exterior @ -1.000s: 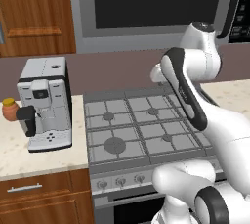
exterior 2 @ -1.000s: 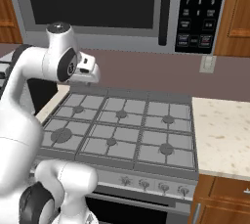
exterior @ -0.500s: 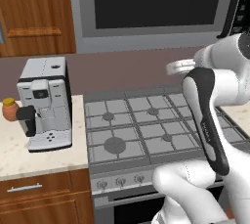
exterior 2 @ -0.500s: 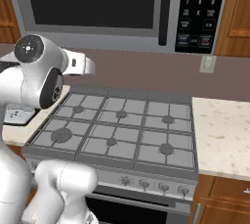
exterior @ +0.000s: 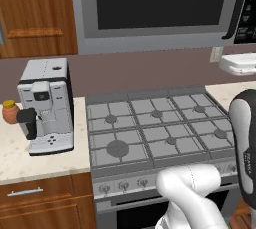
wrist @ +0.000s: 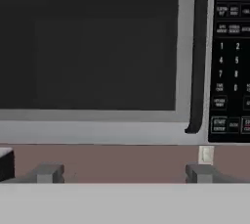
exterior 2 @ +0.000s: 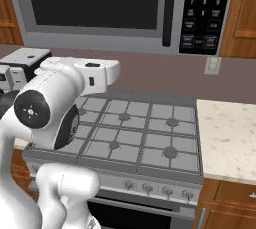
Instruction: Open the microwave door.
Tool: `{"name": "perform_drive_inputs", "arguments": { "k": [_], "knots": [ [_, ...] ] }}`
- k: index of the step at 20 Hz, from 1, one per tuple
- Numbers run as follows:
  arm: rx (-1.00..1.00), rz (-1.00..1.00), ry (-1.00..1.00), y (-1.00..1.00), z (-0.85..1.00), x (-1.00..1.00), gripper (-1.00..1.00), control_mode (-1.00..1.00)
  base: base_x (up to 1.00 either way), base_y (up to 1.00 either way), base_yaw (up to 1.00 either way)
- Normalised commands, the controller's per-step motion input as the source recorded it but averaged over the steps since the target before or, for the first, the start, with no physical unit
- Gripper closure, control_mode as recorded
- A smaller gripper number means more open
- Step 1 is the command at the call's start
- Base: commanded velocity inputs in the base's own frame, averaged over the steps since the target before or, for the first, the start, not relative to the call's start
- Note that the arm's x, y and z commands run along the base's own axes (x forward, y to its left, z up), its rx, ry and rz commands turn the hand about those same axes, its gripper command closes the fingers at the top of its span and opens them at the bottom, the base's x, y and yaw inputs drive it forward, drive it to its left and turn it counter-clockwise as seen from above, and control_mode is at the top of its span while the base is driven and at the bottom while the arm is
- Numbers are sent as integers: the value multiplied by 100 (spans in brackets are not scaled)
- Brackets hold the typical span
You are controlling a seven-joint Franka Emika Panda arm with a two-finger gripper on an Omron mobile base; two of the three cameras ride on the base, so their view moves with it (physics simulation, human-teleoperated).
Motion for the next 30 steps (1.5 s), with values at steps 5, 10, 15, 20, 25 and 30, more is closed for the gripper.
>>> {"name": "perform_drive_inputs", "arguments": {
  "k": [5,10,15,20,25,30],
  "knots": [
    [0,-4,-47,-100,46,-7,-100,-100,0,0,0],
    [8,-3,-9,-100,53,43,-100,-100,0,0,0],
    [2,17,1,-49,1,38,-100,-100,0,0,0],
    [0,3,11,0,-1,42,-100,-100,0,0,0],
    [-2,2,9,0,0,61,-100,-100,0,0,0],
    [0,0,0,-4,0,42,-100,-100,0,0,0]
  ]
}}
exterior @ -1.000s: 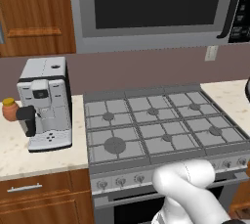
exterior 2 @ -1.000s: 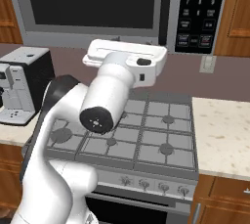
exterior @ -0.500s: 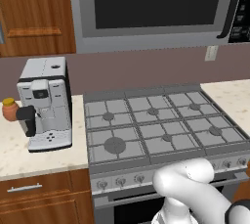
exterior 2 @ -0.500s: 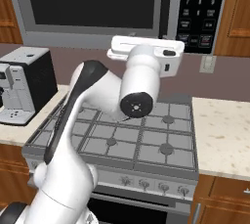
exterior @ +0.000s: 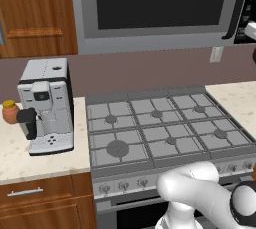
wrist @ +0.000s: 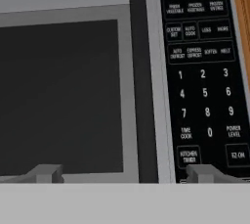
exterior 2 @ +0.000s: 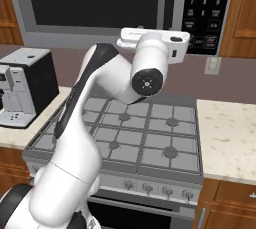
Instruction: Open the microwave door.
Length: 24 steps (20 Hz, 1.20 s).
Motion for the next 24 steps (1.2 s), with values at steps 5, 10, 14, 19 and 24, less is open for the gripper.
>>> {"name": "perform_drive_inputs", "arguments": {
  "k": [5,10,14,19,24],
  "knots": [
    [0,0,0,-16,0,50,-100,-100,0,0,0],
    [0,0,0,-23,0,51,-100,-100,0,0,0],
    [0,0,0,-13,0,53,-100,-100,0,0,0],
    [0,0,0,-9,0,49,-100,-100,0,0,0],
    [0,0,2,0,0,50,-100,-100,0,0,0]
  ]
}}
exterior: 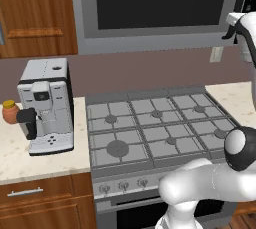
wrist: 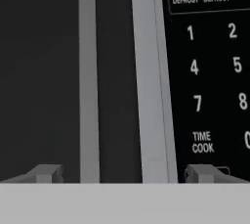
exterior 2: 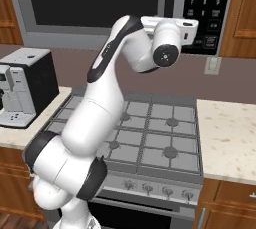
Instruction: Open the microwave door.
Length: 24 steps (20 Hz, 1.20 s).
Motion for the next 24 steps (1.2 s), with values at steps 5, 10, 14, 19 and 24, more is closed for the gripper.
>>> {"name": "perform_drive_inputs", "arguments": {
  "k": [5,10,14,19,24],
  "knots": [
    [0,0,2,0,0,51,-100,-100,0,0,0],
    [0,2,2,-11,0,38,-100,-100,0,0,0],
    [0,3,2,-20,0,30,-100,-100,0,0,0],
    [0,2,3,-6,0,29,100,-100,0,0,0],
    [0,0,0,0,0,1,100,-100,0,0,0]
  ]
}}
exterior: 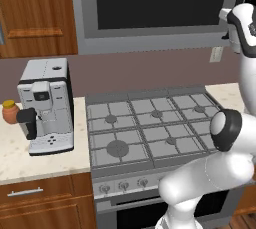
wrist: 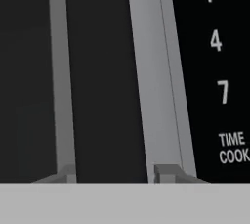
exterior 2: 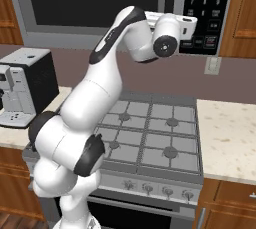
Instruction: Open the microwave door.
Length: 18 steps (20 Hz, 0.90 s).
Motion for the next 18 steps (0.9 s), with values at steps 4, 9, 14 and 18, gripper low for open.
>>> {"name": "perform_drive_inputs", "arguments": {
  "k": [4,9,14,18],
  "knots": [
    [0,0,0,0,0,-4,100,-100,0,0,0],
    [0,5,-2,0,0,-45,100,-100,0,0,0],
    [0,9,-6,0,9,-79,100,-100,0,0,0],
    [0,9,-7,0,23,-93,100,-100,0,0,0]
  ]
}}
